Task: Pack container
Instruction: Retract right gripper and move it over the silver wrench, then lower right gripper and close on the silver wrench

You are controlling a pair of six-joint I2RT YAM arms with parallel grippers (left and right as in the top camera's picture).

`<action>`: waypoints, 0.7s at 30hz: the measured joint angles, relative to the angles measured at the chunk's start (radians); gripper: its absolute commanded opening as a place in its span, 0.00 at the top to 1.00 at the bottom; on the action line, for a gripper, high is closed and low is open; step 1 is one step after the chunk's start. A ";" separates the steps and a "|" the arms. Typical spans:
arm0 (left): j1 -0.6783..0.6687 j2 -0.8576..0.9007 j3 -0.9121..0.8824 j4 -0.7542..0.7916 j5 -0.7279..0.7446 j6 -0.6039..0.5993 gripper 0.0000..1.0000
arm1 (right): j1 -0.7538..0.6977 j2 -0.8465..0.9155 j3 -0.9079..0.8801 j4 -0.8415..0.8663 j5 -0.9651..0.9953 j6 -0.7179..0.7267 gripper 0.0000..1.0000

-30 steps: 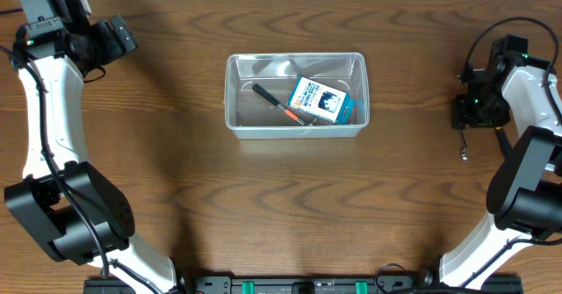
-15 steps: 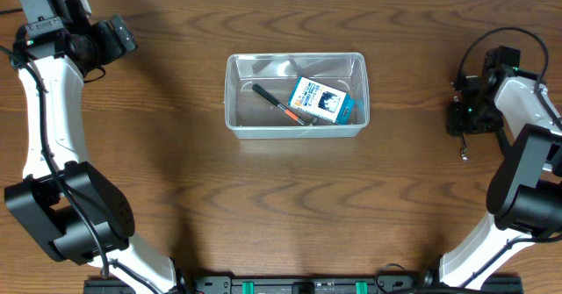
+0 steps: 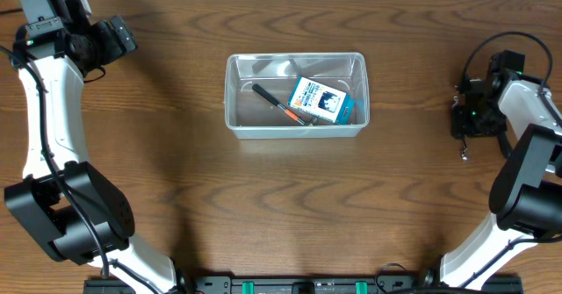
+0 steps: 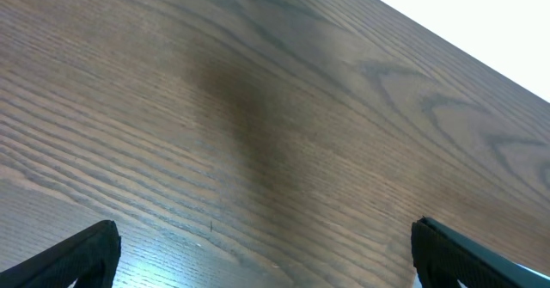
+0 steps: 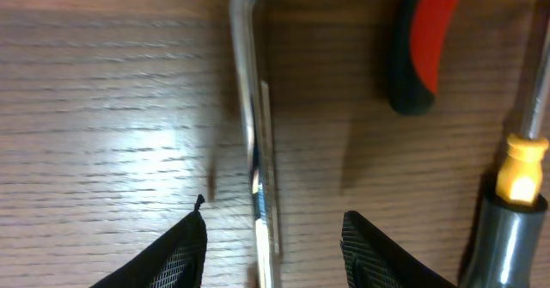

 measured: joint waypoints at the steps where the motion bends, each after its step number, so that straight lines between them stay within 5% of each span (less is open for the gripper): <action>1: 0.000 0.000 0.000 0.000 0.000 0.000 0.02 | -0.002 0.000 0.000 0.000 -0.001 0.000 0.50; 16: 0.000 0.000 0.000 0.000 0.000 0.000 0.02 | -0.005 -0.010 -0.069 0.076 -0.027 0.000 0.53; 21: 0.000 0.000 0.000 0.000 0.000 0.000 0.02 | -0.006 -0.020 -0.088 0.097 -0.042 -0.010 0.92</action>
